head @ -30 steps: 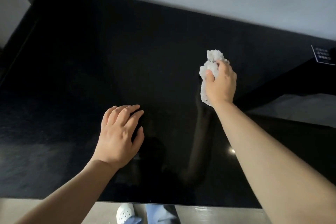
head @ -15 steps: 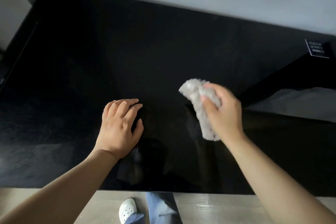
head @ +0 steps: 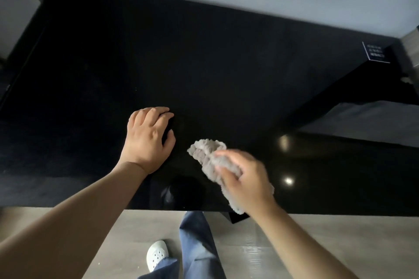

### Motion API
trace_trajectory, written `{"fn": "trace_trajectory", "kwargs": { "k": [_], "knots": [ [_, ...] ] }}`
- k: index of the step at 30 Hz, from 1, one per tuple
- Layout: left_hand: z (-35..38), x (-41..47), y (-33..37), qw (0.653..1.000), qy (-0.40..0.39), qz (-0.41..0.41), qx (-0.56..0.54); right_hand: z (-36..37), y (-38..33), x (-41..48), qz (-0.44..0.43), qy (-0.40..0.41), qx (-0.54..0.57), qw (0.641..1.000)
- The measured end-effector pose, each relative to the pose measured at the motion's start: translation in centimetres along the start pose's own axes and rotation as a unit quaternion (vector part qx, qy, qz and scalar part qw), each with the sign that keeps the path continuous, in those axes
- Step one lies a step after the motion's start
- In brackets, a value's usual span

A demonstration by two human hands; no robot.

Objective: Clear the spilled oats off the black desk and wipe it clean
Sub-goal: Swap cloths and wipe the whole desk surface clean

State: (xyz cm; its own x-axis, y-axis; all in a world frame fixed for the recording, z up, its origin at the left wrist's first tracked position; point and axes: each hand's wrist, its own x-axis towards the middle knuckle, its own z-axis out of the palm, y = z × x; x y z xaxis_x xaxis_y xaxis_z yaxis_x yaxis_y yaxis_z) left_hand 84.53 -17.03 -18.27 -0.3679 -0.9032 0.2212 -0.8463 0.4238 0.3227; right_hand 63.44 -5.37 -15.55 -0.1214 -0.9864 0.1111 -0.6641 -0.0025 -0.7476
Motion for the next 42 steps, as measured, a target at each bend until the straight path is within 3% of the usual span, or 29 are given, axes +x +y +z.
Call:
{"fn": "trace_trajectory", "kwargs": {
  "k": [4,7,10,14,18,21,24,31,37,42],
  "knots": [
    [0.1,0.1,-0.1,1.000,-0.001,0.005,-0.001,-2.0,1.6,6.1,0.081,0.120,-0.009,0.989],
    [0.2,-0.1,-0.2,1.000,0.004,0.009,0.006,0.2,2.6,8.1,0.098,0.129,-0.075,0.984],
    [0.3,-0.2,-0.4,1.000,0.001,0.010,0.008,2.3,1.8,4.9,0.054,0.113,-0.122,0.985],
    [0.0,-0.3,-0.5,1.000,-0.006,0.009,0.007,3.1,-0.3,-2.7,-0.012,0.067,-0.088,0.994],
    [0.0,-0.3,-0.4,1.000,-0.006,0.007,0.004,3.5,-2.6,-7.6,0.002,0.001,-0.061,0.998],
    [0.1,-0.3,-0.4,1.000,-0.003,0.008,0.002,3.3,-3.7,-9.1,0.030,-0.040,0.030,0.998],
    [0.1,-0.3,-0.5,1.000,-0.003,0.009,-0.001,2.5,-4.3,-9.0,0.077,-0.016,0.114,0.990],
    [0.0,-0.3,-0.6,1.000,-0.013,0.007,-0.019,-1.3,-4.5,-1.6,0.143,0.161,0.153,0.965],
    [0.1,0.0,-1.1,0.998,-0.003,-0.004,-0.070,-3.9,-3.7,7.5,0.176,0.136,0.138,0.965],
    [0.1,1.7,-1.3,0.994,0.018,-0.032,-0.106,-3.1,-2.1,14.8,0.159,0.167,0.121,0.966]
  ]
}}
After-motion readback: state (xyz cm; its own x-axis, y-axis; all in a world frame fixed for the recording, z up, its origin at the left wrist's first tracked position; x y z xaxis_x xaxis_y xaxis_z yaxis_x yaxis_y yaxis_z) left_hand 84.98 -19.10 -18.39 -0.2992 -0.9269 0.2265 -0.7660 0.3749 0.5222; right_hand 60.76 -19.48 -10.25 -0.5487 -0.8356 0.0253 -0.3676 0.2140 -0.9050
